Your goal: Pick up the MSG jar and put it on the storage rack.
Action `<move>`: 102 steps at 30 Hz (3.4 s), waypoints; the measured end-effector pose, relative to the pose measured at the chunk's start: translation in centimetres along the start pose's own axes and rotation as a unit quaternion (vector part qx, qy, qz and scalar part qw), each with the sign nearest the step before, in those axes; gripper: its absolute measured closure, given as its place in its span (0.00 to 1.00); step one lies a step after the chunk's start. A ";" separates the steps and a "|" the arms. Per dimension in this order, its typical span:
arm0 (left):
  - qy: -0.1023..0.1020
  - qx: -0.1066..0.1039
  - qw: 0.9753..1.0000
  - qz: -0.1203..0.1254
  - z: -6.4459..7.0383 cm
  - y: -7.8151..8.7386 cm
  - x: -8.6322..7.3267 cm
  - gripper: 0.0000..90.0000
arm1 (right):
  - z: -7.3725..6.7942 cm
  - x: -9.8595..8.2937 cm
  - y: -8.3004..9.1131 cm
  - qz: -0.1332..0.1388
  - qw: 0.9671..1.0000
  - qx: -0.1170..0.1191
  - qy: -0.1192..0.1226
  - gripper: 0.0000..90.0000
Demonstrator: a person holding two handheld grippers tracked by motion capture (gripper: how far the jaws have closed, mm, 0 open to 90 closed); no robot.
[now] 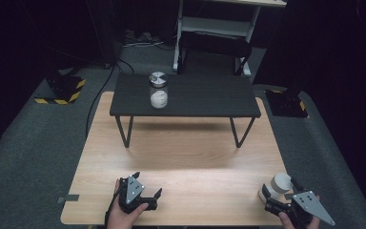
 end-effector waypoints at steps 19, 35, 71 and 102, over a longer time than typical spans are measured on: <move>0.003 0.006 1.000 -0.029 0.2 -0.4 0.7 0.01 | 1.4 -2.4 -1.6 -0.055 0.998 -0.028 -0.028 0.02; 0.014 0.011 0.999 -0.033 0.1 -0.4 0.8 0.01 | 1.9 -3.1 -1.6 -0.045 0.998 -0.016 -0.039 0.37; 0.013 0.007 0.999 -0.030 0.0 -0.3 0.7 0.01 | -2.3 0.2 -2.8 0.004 0.998 0.060 -0.019 0.38; 0.022 0.005 0.999 -0.029 -0.3 -0.2 0.6 0.01 | -5.6 7.3 -9.2 0.049 0.993 0.101 -0.025 0.38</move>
Point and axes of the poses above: each handheld gripper's, and its own axes: y roughly backward along the jaws, x roughly out of its top, z roughly to its right, the point moved 3 cm from there along -y, roughly forward along the jaws, and after that the axes turned 9 degrees about z, right-handed, at the moved point
